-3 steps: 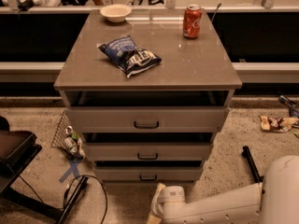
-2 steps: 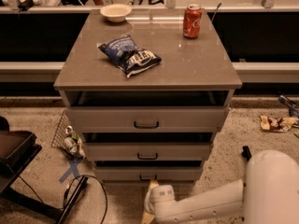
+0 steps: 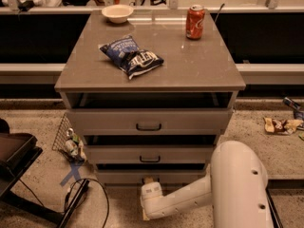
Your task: Open bottom drawer
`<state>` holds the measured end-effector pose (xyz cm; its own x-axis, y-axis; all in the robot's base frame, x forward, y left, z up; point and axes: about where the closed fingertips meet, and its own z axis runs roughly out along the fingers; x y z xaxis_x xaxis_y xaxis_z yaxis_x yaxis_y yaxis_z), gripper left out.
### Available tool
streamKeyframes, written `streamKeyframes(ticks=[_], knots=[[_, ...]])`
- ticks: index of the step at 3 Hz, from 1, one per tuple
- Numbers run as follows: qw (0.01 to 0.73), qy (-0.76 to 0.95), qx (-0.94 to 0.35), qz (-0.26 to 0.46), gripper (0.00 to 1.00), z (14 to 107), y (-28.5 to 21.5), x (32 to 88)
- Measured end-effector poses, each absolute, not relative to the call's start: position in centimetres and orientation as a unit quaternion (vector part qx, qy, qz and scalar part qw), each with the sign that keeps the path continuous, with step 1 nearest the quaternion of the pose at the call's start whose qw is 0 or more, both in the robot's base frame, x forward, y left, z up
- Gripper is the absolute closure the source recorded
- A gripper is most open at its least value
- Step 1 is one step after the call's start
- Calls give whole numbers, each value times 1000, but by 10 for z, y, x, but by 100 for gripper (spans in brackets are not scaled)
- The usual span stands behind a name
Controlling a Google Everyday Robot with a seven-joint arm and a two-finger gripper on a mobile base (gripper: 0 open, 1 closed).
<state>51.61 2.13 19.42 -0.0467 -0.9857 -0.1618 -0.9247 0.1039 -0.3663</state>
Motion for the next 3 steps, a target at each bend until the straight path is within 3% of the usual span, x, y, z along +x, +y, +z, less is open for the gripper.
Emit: streamKeyframes(ticks=[3], knots=[[79, 691, -703, -151, 0, 126, -4, 551]])
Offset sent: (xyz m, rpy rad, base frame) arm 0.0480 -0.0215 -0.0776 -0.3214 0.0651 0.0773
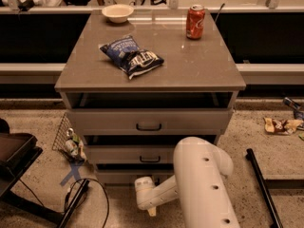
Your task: Open bottom drawer
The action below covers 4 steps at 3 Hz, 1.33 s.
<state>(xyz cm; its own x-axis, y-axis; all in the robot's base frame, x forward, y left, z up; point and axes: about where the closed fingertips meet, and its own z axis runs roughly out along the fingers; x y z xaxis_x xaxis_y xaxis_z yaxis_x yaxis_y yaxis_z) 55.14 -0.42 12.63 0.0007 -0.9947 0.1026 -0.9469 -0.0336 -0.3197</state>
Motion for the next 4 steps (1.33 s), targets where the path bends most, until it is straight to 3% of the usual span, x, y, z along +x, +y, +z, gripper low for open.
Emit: streamKeyframes(ticks=[2, 3, 4], knots=[[53, 688, -705, -161, 47, 113, -16, 551], [51, 688, -705, -161, 78, 112, -17, 550], [50, 689, -705, -161, 99, 111, -18, 549]])
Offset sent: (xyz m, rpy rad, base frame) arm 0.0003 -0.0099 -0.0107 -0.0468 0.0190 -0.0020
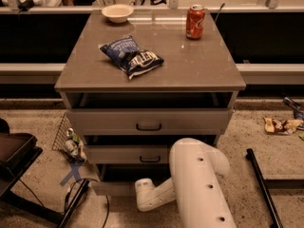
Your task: Open bottom drawer
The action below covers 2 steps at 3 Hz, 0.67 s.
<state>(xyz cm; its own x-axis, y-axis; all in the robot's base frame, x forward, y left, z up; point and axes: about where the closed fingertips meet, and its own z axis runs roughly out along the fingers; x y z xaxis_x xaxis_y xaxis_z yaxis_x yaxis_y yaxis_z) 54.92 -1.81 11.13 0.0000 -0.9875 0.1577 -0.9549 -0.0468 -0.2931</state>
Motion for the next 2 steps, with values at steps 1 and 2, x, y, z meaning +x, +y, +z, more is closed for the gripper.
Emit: streamKeyframes(ticks=[1, 2], knots=[[56, 690, -704, -159, 100, 118, -18, 540], [51, 699, -698, -148, 100, 126, -25, 510]])
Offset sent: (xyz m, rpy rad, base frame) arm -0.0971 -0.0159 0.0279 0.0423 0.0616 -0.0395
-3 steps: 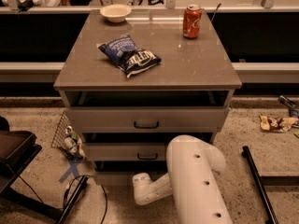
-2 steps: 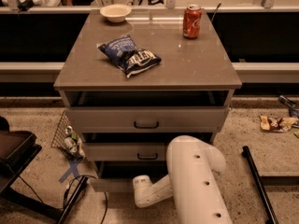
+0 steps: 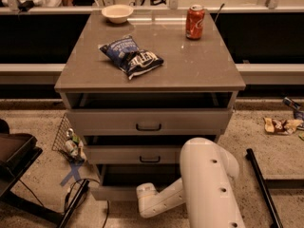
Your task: Open bottom drawer
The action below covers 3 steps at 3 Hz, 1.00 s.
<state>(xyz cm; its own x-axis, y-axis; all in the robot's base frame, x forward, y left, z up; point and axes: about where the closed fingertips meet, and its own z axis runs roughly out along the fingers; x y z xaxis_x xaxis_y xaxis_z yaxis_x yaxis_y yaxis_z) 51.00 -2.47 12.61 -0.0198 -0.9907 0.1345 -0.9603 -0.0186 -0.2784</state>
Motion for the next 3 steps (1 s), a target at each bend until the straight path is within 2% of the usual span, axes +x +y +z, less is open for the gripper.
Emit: streamKeyframes(ticks=[3], knots=[[51, 699, -698, -144, 100, 126, -27, 501]])
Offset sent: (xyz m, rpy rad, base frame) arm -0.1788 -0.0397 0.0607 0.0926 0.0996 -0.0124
